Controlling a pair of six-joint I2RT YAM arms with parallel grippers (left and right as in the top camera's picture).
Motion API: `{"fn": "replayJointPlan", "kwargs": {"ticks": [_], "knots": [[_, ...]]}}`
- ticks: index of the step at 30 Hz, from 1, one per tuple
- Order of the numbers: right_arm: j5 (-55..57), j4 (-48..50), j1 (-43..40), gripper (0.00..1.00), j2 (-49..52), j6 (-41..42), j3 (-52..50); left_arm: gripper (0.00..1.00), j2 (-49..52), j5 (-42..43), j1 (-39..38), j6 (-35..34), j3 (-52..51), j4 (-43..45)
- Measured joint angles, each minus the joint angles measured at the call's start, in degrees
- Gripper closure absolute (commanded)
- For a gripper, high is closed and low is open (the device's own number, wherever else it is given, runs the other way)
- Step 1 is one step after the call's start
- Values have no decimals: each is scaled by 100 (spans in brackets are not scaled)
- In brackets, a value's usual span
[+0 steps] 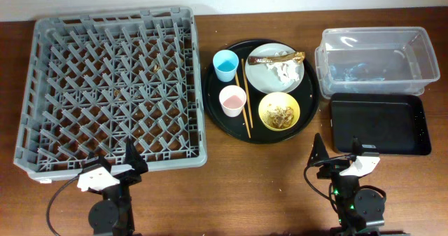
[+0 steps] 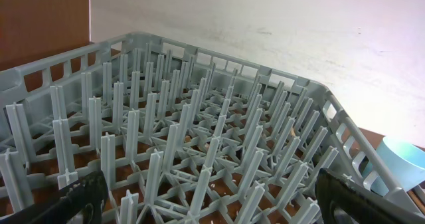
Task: Sort waste into correct bins and load items into the dishwasher rack
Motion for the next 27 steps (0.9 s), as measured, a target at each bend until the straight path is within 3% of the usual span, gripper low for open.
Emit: {"fn": "replayJointPlan", "kwargs": {"ticks": [27], "knots": [[-136,15,0,2,0,2,0,1,0,0,0,0,0,0]]}}
